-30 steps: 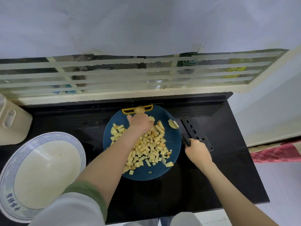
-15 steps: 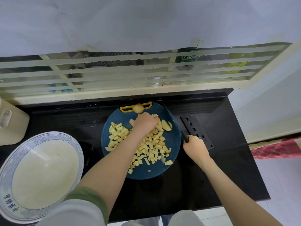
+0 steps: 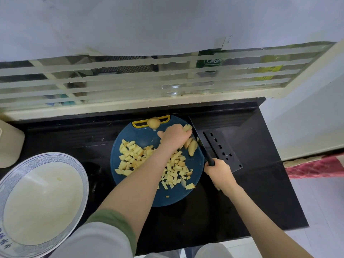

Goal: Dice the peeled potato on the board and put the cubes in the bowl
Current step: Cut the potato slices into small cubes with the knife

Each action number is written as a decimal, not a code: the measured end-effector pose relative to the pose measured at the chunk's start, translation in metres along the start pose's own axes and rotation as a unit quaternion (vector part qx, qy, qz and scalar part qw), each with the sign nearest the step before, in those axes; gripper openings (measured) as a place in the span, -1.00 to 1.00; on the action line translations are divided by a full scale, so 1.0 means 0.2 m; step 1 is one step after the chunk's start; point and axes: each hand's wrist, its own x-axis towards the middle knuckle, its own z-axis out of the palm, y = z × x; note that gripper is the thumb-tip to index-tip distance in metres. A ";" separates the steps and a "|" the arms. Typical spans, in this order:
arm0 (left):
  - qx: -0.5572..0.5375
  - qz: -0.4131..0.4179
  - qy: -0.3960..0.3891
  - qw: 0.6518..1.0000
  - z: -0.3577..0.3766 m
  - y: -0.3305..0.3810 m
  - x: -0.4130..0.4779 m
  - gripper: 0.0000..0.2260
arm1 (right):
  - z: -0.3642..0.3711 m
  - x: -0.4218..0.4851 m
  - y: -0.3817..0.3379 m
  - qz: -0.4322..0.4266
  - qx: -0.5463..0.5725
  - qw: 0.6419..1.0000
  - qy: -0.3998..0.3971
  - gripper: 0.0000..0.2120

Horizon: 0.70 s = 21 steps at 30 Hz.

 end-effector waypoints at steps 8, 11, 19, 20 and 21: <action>-0.020 0.034 0.012 0.999 -0.09 -0.10 0.03 -0.70 | -0.01 0.02 -0.01 -0.016 0.007 1.000 0.005 -0.83; 0.045 0.039 0.038 0.998 -0.14 -0.19 0.01 -0.77 | 0.00 0.03 -0.01 -0.020 0.008 1.000 0.017 -0.82; 0.166 0.017 -0.037 0.985 -0.15 -0.27 -0.04 -0.59 | 0.05 0.07 -0.03 -0.037 -0.006 0.999 0.035 -0.86; 0.182 0.021 -0.037 0.982 -0.14 -0.26 -0.04 -0.58 | 0.06 0.07 -0.04 -0.037 -0.005 0.999 0.034 -0.86; 0.195 0.025 -0.038 0.980 -0.14 -0.25 -0.04 -0.58 | 0.06 0.07 -0.04 -0.037 -0.005 0.999 0.033 -0.86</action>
